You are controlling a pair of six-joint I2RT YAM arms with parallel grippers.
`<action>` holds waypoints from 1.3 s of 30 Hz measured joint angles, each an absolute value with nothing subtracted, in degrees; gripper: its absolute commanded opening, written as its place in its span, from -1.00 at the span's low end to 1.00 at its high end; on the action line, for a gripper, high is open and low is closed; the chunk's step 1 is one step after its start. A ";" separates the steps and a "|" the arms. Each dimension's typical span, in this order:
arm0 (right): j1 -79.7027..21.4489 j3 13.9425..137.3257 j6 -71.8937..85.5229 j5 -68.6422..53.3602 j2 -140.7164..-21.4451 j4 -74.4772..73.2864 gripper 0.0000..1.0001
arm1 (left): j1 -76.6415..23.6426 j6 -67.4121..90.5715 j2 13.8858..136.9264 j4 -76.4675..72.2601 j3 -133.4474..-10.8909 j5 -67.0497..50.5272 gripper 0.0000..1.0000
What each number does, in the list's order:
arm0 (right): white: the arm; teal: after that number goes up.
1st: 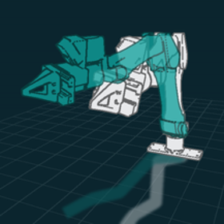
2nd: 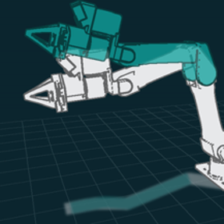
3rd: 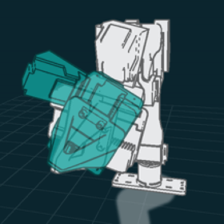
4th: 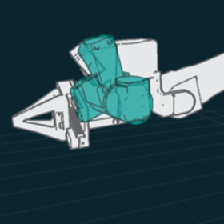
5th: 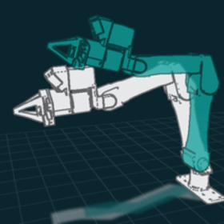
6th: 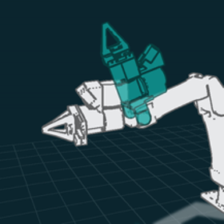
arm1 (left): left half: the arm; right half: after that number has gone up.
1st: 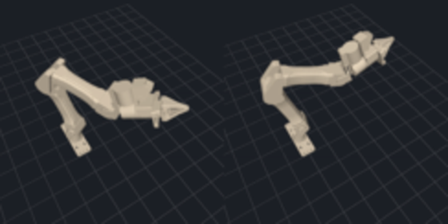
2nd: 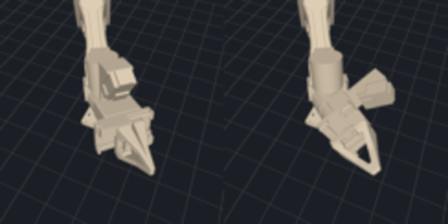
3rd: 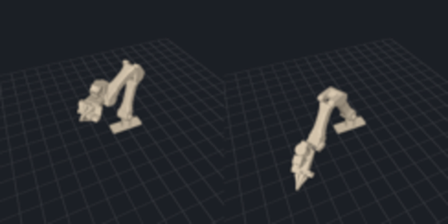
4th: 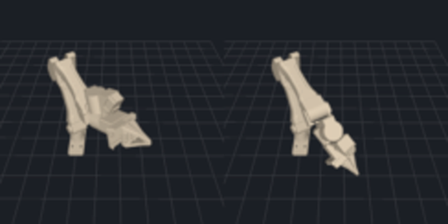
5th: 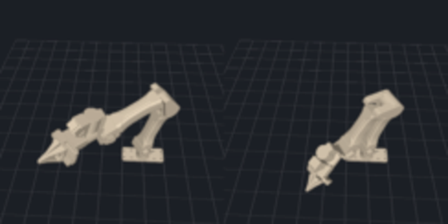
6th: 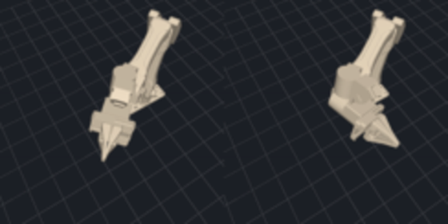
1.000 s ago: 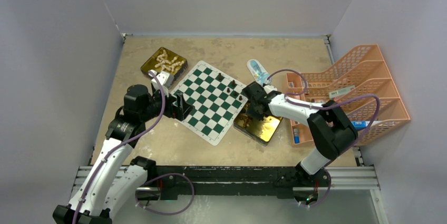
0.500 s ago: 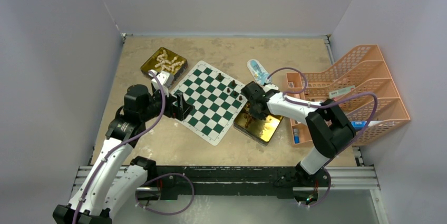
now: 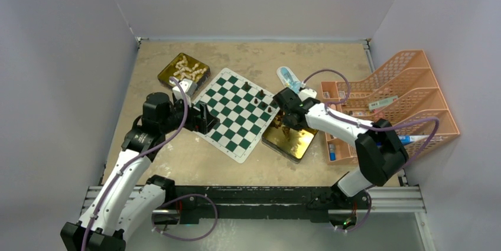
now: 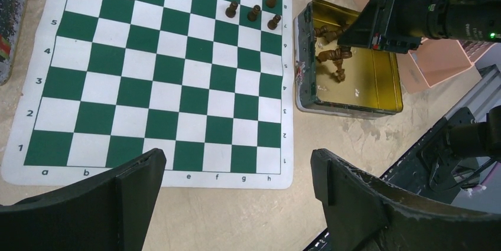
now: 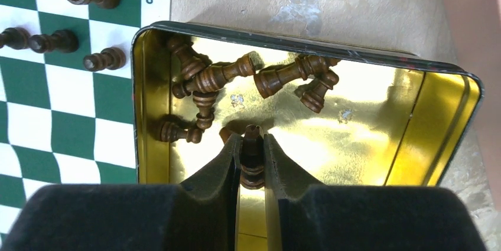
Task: Set up the chess pieces on the board
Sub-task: Pick up the chess piece from the storage box, then place the chess piece on the chessboard.
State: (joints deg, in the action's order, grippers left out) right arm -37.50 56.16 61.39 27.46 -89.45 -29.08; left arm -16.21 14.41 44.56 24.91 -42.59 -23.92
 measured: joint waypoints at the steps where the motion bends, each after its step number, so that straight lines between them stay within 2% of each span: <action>1: -37.50 56.16 61.21 27.57 -88.79 -29.26 -0.72 | -16.21 14.48 44.56 24.88 -42.59 -24.01 0.84; 9: -37.50 56.16 58.76 28.53 -83.05 -29.78 -0.71 | -16.21 17.65 44.99 24.43 -42.59 -25.67 0.72; 21: -37.50 54.74 50.61 23.49 -72.93 -23.20 -0.71 | -16.21 24.45 45.01 19.05 -41.30 -36.05 0.57; 24: -37.54 53.95 48.77 19.27 -70.35 -19.40 -0.68 | -16.21 27.03 44.99 16.43 -41.21 -38.41 0.53; 34: -38.54 49.08 47.27 -2.37 -60.86 5.37 -0.65 | -16.21 44.31 47.64 -1.54 -37.63 -48.69 0.14; 39: -40.95 48.60 49.43 -8.80 -63.00 15.00 -0.64 | -16.21 51.62 49.23 -11.14 -36.71 -52.34 0.12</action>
